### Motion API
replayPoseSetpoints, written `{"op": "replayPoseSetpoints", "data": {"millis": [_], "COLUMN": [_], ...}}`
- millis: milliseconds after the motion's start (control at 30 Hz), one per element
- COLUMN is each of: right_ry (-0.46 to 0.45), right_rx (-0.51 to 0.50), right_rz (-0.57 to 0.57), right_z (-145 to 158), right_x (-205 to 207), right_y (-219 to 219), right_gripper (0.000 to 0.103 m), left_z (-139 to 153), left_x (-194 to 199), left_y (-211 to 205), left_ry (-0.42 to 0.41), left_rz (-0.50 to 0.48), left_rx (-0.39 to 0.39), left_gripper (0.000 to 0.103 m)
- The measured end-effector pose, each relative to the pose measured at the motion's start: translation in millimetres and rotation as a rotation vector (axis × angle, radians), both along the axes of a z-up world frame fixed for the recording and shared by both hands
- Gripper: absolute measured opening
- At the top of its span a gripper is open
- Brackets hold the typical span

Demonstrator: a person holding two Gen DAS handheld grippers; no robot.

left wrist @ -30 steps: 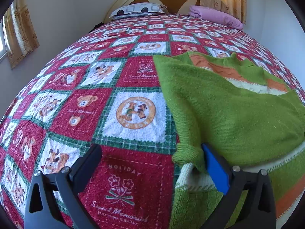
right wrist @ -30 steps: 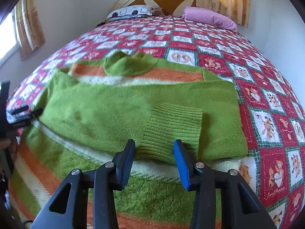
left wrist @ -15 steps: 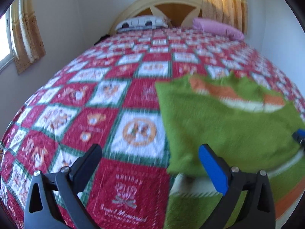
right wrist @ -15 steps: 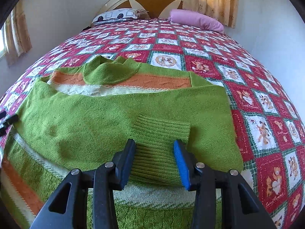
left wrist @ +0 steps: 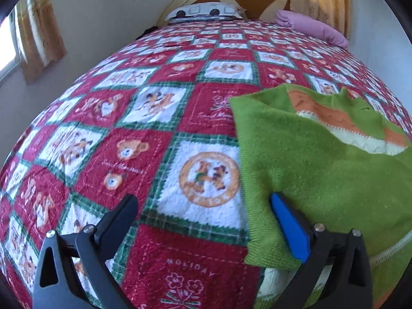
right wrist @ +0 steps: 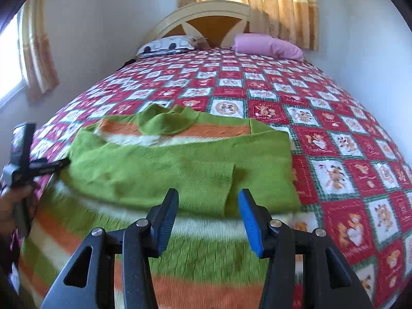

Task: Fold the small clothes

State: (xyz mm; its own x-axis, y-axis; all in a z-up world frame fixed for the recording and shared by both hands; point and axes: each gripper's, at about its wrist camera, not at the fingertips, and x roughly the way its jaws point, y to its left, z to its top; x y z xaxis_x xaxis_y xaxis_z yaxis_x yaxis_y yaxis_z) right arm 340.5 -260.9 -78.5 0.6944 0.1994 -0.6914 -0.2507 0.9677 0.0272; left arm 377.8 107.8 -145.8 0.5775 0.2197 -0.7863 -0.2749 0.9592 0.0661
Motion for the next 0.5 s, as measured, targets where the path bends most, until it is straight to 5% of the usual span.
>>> {"op": "replayPoseSetpoints", "data": {"millis": [233, 500], "right_ry": [0.04, 0.1], "right_rx": [-0.009, 0.004], "right_rz": [0.029, -0.001], "right_z": [-5.7, -14.0], "right_x": [-42.6, -78.1], "right_y": [-10.4, -31.6], "right_gripper": [0.057, 0.057], "left_z": [7.2, 36.6], "left_x": [-10.7, -85.2], "left_y": [0.7, -18.4], "left_ry": [-0.017, -0.09], "left_rz": [-0.022, -0.154], "left_rx": [-0.045, -0.031], "left_gripper": [0.103, 0.102]}}
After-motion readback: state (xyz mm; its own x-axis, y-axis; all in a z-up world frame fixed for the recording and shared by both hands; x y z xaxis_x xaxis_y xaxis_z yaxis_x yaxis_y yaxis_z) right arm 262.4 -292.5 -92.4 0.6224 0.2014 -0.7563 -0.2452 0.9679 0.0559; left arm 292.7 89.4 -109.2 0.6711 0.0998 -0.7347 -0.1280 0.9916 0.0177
